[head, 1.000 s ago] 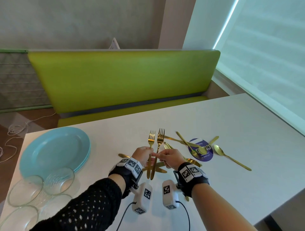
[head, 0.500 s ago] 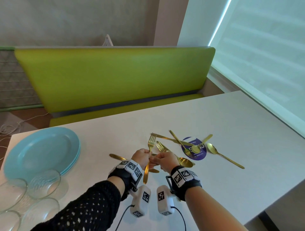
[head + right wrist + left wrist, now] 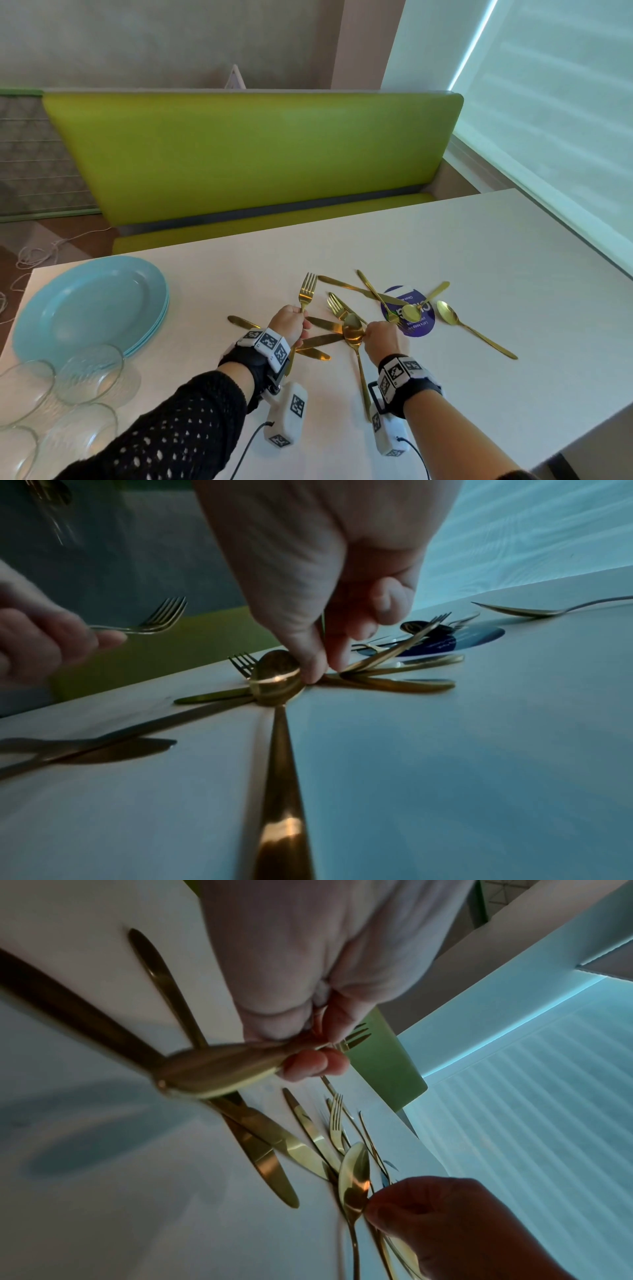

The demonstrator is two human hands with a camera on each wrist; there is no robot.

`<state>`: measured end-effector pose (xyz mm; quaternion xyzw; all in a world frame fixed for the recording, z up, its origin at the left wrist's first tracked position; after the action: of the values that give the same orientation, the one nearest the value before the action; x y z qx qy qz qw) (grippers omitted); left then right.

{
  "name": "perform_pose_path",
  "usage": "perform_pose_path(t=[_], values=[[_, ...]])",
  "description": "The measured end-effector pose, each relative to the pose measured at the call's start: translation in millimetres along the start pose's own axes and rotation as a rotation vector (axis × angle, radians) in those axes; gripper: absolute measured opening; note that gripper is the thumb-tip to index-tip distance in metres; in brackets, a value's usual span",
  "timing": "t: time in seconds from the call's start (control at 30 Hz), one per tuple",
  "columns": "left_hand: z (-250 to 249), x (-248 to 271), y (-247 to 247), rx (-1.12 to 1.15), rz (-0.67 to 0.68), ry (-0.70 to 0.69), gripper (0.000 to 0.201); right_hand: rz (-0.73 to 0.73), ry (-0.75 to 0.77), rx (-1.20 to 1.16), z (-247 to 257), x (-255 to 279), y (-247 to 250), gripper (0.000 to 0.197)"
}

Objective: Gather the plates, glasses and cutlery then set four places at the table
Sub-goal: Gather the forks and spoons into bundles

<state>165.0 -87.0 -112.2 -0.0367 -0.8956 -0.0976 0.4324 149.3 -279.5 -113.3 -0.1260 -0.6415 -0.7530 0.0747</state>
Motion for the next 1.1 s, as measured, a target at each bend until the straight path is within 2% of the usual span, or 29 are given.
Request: perform_pose_path(t=[0.23,0.63,0.73,0.83,0.93,1.0,1.1], values=[[-2.4,3.7,4.6,-0.003,0.006,-0.023,0.019,0.038,-0.046,0.033,-0.2,-6.0,1.1,0.023],[2.3,6.4,15.1,-0.005,-0.004,-0.024,0.019,0.137,-0.107,-0.074,3.8,-6.1,-4.8,0.024],[1.8,6.3,16.3,0.03,0.001,-0.016,0.018,0.11,-0.107,-0.118,8.1,-5.1,0.0,0.027],[0.5,6.7,16.5,0.089,-0.001,0.003,0.019,0.018,-0.081,-0.146,15.1,-4.3,17.2,0.025],[-3.4,8.6,14.8,0.153,0.016,0.023,0.021,-0.075,-0.012,-0.38,24.5,-8.3,31.6,0.017],[-6.5,10.1,13.0,0.176,0.03,0.034,0.024,-0.031,0.044,-0.666,36.7,-10.7,30.5,0.021],[-9.8,9.8,9.8,0.205,0.038,0.05,0.024,0.072,0.001,-1.093,55.0,-6.2,22.4,0.022]])
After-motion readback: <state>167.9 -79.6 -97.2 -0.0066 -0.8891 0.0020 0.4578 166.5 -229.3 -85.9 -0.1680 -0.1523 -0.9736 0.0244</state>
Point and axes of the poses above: each hand's wrist, its own x-axis away from the middle knuckle, its own y-axis out of the back of the hand, z = x × y, the point moved 7 cm from there along -x, towards the middle knuckle, and after that the axes turned 14 degrees about y, right-handed, at the moved point
